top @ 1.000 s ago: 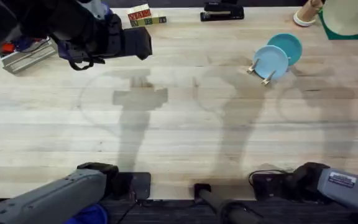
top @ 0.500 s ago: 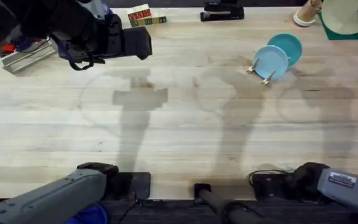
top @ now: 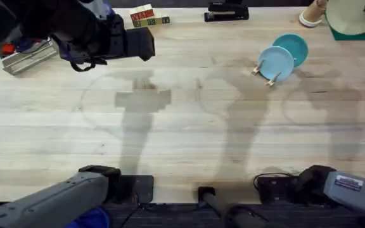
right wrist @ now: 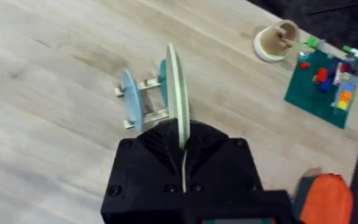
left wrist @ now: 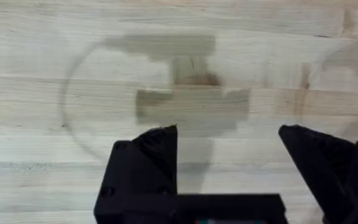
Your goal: Pick up the plates from the table one by one and place each into a slot on the dish rack.
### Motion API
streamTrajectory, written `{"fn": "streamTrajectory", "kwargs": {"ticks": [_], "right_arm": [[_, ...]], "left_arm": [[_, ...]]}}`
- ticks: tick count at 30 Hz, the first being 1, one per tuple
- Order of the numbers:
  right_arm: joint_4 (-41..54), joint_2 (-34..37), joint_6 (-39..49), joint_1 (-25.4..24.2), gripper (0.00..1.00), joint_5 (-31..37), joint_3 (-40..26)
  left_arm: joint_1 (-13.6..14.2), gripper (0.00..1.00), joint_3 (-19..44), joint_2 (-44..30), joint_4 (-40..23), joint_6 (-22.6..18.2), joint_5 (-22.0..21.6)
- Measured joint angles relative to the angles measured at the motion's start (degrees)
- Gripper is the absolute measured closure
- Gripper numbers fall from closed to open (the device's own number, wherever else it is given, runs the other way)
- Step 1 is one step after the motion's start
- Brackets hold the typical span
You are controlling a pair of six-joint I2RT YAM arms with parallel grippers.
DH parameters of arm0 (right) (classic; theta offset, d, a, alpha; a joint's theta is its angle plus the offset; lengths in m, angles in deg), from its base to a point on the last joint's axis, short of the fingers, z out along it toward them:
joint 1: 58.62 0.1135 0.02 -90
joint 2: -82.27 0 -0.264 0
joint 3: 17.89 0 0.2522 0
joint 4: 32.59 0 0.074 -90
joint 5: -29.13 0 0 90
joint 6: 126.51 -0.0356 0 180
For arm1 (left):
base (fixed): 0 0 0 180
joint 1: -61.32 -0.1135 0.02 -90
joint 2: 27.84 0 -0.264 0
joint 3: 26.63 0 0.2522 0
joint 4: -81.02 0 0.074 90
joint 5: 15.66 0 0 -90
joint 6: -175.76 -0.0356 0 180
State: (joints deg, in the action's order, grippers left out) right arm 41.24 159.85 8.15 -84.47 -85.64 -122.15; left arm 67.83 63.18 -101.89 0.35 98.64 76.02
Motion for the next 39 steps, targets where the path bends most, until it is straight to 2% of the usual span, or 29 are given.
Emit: {"fn": "streamTrajectory", "kwargs": {"ticks": [5,18,25,39], "right_arm": [[3.29,0.00,0.17,0.00,0.969,-0.56,0.00],[4.73,0.39,0.17,0.00,0.970,-0.32,-0.04],[5.05,3.91,1.18,0.00,0.970,1.19,-0.09],[2.37,10.56,9.99,0.04,0.970,1.60,-0.11]], "left_arm": [[0.00,0.007,0.00,0.00,0.00,0.00,0.02],[0.00,0.006,0.00,0.00,0.00,0.00,0.01],[0.00,0.007,0.00,0.00,0.00,-0.02,0.02],[0.00,0.007,0.00,0.00,0.01,-0.01,0.02]]}}
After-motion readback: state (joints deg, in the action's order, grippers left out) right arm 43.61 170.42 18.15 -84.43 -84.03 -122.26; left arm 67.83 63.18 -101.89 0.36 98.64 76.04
